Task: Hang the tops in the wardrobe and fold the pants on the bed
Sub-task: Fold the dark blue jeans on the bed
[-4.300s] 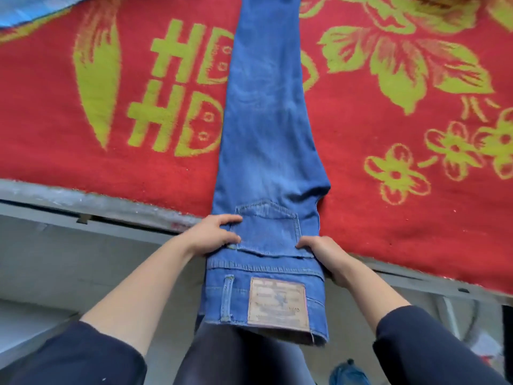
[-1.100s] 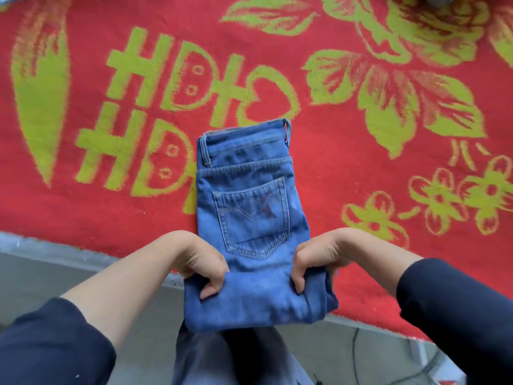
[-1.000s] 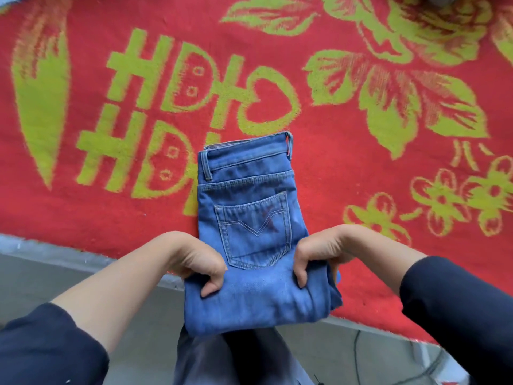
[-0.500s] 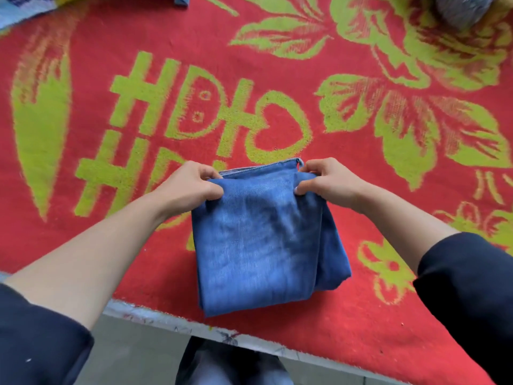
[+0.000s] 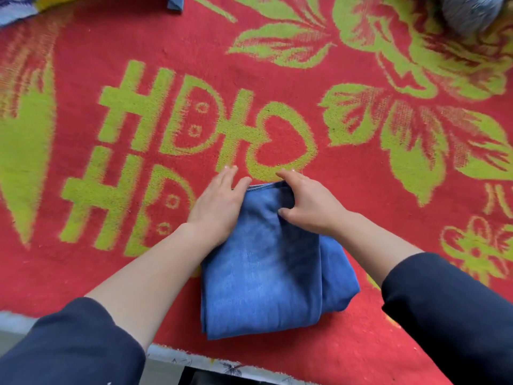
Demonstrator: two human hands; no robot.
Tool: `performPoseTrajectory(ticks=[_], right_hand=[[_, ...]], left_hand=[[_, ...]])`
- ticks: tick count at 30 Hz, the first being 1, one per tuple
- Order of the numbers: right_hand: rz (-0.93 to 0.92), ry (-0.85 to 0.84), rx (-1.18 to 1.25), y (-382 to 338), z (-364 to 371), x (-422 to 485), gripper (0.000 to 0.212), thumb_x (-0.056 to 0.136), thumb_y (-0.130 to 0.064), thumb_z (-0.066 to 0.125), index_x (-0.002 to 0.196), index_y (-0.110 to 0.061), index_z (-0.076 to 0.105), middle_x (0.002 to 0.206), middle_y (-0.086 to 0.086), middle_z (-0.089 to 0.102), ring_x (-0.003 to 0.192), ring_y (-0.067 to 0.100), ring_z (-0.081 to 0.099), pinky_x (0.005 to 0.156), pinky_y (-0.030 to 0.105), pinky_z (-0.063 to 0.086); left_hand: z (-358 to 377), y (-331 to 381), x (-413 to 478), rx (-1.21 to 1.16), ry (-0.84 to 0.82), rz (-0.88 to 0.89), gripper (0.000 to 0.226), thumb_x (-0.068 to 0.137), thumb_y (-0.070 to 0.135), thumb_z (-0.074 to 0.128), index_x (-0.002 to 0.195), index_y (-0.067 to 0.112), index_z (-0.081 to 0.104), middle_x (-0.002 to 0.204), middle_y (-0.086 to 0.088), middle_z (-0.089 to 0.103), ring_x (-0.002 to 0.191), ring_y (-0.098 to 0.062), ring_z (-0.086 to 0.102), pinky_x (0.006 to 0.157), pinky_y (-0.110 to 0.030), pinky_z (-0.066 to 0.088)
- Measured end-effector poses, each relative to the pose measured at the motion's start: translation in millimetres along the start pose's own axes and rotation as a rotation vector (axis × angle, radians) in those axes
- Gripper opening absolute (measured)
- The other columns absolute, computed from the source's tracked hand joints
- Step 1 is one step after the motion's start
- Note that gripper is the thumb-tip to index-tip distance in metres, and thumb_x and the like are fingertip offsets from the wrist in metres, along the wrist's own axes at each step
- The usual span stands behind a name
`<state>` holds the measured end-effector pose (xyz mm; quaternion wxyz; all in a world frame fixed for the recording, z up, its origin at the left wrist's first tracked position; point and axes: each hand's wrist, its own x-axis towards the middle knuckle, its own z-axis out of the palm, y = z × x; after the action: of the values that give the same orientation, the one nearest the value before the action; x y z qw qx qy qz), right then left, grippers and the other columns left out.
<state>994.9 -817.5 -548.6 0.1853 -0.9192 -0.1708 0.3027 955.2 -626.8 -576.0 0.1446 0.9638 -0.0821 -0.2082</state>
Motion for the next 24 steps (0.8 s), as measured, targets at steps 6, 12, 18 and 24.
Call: performPoseTrajectory(ticks=[6, 12, 18, 24], right_hand=[[0.021, -0.216, -0.214, -3, 2, 33, 0.093, 0.078, -0.026, 0.071, 0.153, -0.018, 0.016, 0.16, 0.003, 0.017, 0.148, 0.017, 0.009, 0.119, 0.042, 0.013], [0.164, -0.345, -0.255, -14, -7, 54, 0.101, 0.059, -0.042, 0.087, 0.143, -0.02, 0.036, 0.142, 0.004, 0.048, 0.128, 0.028, 0.046, 0.103, 0.041, 0.042], [0.25, -0.389, -0.267, -35, 6, 48, 0.086, 0.056, -0.034, 0.088, 0.13, -0.022, 0.046, 0.128, 0.002, 0.055, 0.118, 0.029, 0.051, 0.097, 0.046, 0.037], [0.202, -0.4, -0.387, -56, 32, 7, 0.056, 0.059, -0.036, 0.085, 0.106, -0.018, 0.061, 0.107, 0.001, 0.053, 0.114, 0.028, 0.046, 0.097, 0.052, 0.028]], left_hand=[[9, -6, 15, -0.219, -0.299, -0.22, 0.084, 0.083, 0.048, 0.052, 0.152, 0.021, 0.011, 0.16, -0.005, 0.003, 0.147, -0.02, 0.002, 0.115, -0.045, 0.007], [11, -10, 14, -0.119, -0.307, -0.21, 0.093, 0.072, 0.052, 0.059, 0.148, 0.023, 0.016, 0.149, -0.004, 0.02, 0.133, -0.03, 0.024, 0.103, -0.048, 0.025], [4, -17, -5, -0.184, -0.371, -0.23, 0.093, 0.063, 0.045, 0.062, 0.146, 0.028, 0.022, 0.137, -0.008, 0.038, 0.125, -0.032, 0.033, 0.099, -0.045, 0.037], [23, -10, -70, -0.358, -0.263, -0.284, 0.05, 0.064, 0.035, 0.066, 0.11, 0.026, 0.052, 0.08, 0.001, 0.052, 0.105, -0.026, 0.041, 0.082, -0.039, 0.046]])
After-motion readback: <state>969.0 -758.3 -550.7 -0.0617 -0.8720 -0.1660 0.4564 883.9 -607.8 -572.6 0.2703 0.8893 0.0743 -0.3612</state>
